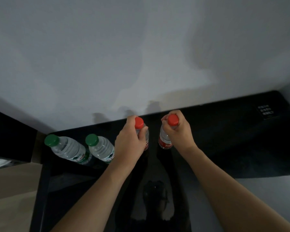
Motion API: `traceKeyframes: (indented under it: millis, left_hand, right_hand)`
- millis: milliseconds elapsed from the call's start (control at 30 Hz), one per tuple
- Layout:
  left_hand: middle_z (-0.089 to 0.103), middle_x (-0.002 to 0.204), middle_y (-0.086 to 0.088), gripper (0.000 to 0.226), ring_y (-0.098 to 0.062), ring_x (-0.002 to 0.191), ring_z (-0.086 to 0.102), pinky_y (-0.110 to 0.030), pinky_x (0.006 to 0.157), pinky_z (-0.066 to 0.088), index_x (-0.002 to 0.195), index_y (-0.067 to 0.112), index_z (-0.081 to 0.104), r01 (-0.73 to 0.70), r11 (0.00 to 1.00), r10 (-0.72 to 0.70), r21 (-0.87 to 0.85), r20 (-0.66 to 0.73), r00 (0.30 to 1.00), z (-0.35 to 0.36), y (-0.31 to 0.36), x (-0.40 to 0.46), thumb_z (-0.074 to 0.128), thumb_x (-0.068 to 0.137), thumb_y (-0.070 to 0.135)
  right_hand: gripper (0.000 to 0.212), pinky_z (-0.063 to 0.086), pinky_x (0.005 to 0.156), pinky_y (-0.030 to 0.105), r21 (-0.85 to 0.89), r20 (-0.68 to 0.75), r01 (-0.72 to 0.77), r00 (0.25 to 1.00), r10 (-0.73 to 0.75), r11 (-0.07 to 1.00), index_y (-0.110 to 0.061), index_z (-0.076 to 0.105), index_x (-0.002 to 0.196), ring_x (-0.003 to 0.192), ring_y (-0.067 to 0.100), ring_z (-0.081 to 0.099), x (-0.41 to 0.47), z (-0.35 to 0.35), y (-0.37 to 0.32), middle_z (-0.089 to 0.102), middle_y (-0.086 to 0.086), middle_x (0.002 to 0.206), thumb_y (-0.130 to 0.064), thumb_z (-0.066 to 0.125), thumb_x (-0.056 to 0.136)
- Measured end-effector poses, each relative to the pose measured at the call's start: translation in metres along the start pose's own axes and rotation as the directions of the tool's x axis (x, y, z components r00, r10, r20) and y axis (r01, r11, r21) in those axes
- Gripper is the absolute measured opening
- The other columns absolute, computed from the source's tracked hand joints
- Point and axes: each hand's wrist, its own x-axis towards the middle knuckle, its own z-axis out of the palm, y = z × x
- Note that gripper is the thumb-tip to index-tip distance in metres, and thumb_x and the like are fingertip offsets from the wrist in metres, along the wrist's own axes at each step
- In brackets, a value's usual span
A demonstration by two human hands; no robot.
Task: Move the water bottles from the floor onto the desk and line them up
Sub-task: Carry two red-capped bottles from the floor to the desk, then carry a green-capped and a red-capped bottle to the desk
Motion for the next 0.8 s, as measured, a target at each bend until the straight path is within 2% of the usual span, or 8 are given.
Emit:
traceKeyframes:
  millis: [100, 300, 400, 500, 633, 700, 767, 800]
  left_hand:
    - [0.054, 0.093, 0.018, 0.028, -0.005, 0.085, 0.053, -0.029, 0.074, 0.042, 0.116, 0.03, 0.044, -0.014, 1.0, 0.014, -0.022, -0.005, 1.0, 0.003, -0.003, 0.0, 0.061, 0.094, 0.035]
    - [0.053, 0.085, 0.022, 0.025, -0.004, 0.081, 0.053, -0.028, 0.073, 0.04, 0.104, 0.04, 0.037, 0.04, 0.997, -0.04, -0.063, 0.011, 0.999, 0.005, -0.001, -0.002, 0.059, 0.094, 0.033]
    - [0.057, 0.088, 0.015, 0.02, -0.007, 0.084, 0.059, -0.028, 0.074, 0.041, 0.104, 0.031, 0.042, 0.057, 0.993, -0.053, -0.106, 0.04, 0.998, 0.001, 0.005, -0.001, 0.059, 0.095, 0.027]
    - [0.062, 0.107, 0.001, 0.031, -0.02, 0.102, 0.062, -0.03, 0.081, 0.043, 0.124, 0.021, 0.046, 0.087, 0.993, -0.079, -0.085, 0.097, 0.992, -0.01, 0.013, -0.003, 0.06, 0.096, 0.026]
    - [0.054, 0.138, -0.003, 0.053, -0.021, 0.126, 0.053, -0.028, 0.095, 0.04, 0.144, 0.018, 0.038, 0.008, 1.0, -0.007, -0.007, 0.053, 0.999, -0.038, 0.026, -0.024, 0.06, 0.097, 0.03]
    - [0.048, 0.146, -0.006, 0.051, -0.023, 0.135, 0.045, -0.03, 0.103, 0.038, 0.144, 0.015, 0.04, -0.078, 0.996, 0.078, 0.047, 0.015, 0.997, -0.056, 0.033, -0.039, 0.058, 0.098, 0.029]
    - [0.042, 0.152, -0.009, 0.049, -0.025, 0.141, 0.037, -0.035, 0.112, 0.033, 0.143, 0.011, 0.043, -0.145, 0.981, 0.148, 0.127, -0.015, 0.989, -0.076, 0.039, -0.056, 0.057, 0.099, 0.03]
    - [0.041, 0.152, -0.011, 0.048, -0.026, 0.141, 0.036, -0.04, 0.114, 0.032, 0.141, 0.01, 0.044, -0.177, 0.97, 0.186, 0.169, -0.034, 0.982, -0.086, 0.041, -0.065, 0.056, 0.099, 0.03]
  right_hand:
    - [0.016, 0.051, 0.081, 0.027, 0.004, 0.016, -0.006, 1.0, 0.006, 1.0, -0.046, 0.054, 0.09, 0.09, -0.004, 0.063, 0.005, -0.002, 0.003, 0.064, -0.02, 0.094, -0.04, 0.062, 0.077]
    - [0.02, 0.05, 0.082, 0.025, -0.009, 0.003, 0.012, 1.0, -0.012, 1.0, -0.042, 0.053, 0.097, 0.092, -0.005, 0.061, 0.003, 0.001, 0.007, 0.064, -0.016, 0.095, -0.041, 0.063, 0.079]
    - [0.023, 0.052, 0.087, 0.03, -0.032, 0.003, -0.009, 1.0, 0.009, 0.999, -0.039, 0.054, 0.1, 0.094, -0.001, 0.062, 0.0, -0.001, 0.0, 0.063, -0.013, 0.099, -0.03, 0.068, 0.085]
    - [0.035, 0.051, 0.09, 0.026, -0.072, 0.018, -0.002, 1.0, 0.003, 0.997, -0.035, 0.054, 0.115, 0.1, -0.001, 0.059, -0.006, -0.008, -0.02, 0.058, -0.017, 0.111, -0.03, 0.072, 0.085]
    - [0.052, 0.039, 0.087, 0.008, -0.193, -0.05, 0.047, 0.997, -0.058, 0.98, -0.032, 0.042, 0.139, 0.11, -0.012, 0.045, -0.025, -0.023, -0.059, 0.047, -0.018, 0.137, -0.034, 0.065, 0.092]
    - [0.055, 0.039, 0.096, 0.015, -0.288, -0.075, 0.094, 0.99, -0.121, 0.953, -0.029, 0.037, 0.144, 0.121, -0.004, 0.042, -0.044, -0.031, -0.079, 0.042, -0.011, 0.146, -0.032, 0.062, 0.094]
    - [0.059, 0.039, 0.108, 0.031, -0.408, -0.029, 0.149, 0.984, -0.176, 0.901, -0.026, 0.033, 0.147, 0.134, 0.012, 0.04, -0.069, -0.034, -0.096, 0.039, -0.004, 0.15, -0.032, 0.06, 0.095]
    - [0.062, 0.034, 0.11, 0.032, -0.452, 0.001, 0.169, 0.982, -0.189, 0.876, -0.025, 0.03, 0.148, 0.138, 0.015, 0.037, -0.081, -0.034, -0.103, 0.038, -0.003, 0.152, -0.032, 0.061, 0.094]
